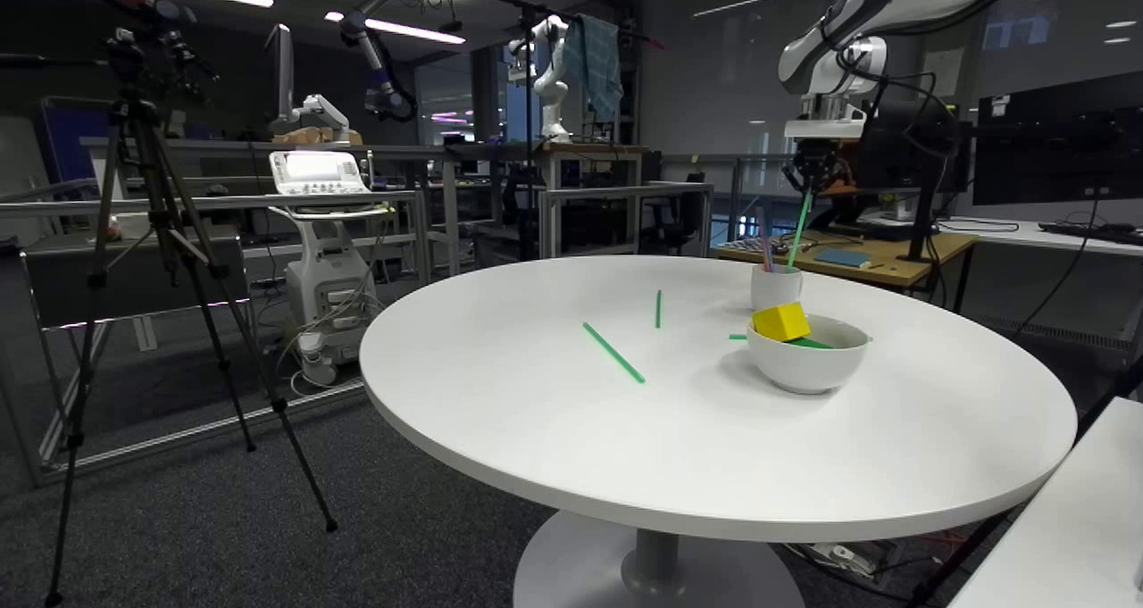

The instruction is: Remove the green straw from the cup and put it on the table

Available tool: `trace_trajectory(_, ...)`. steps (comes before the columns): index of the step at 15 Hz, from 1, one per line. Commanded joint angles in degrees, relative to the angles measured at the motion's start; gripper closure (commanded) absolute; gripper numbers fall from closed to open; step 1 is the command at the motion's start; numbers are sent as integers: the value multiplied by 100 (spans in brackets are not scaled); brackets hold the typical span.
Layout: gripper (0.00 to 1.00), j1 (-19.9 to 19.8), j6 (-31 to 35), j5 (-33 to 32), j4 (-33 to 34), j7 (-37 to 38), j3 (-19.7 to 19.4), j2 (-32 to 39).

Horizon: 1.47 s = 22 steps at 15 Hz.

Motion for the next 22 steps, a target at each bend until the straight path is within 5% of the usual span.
trace_trajectory(1, 100, 107, -182, -179, -139, 12, -94, -545)
trace_trajectory(11, 100, 487, -163, -318, -427, -247, 146, -1217)
trace_trajectory(22, 100, 951, -374, -235, -434, -679, 939, -781)
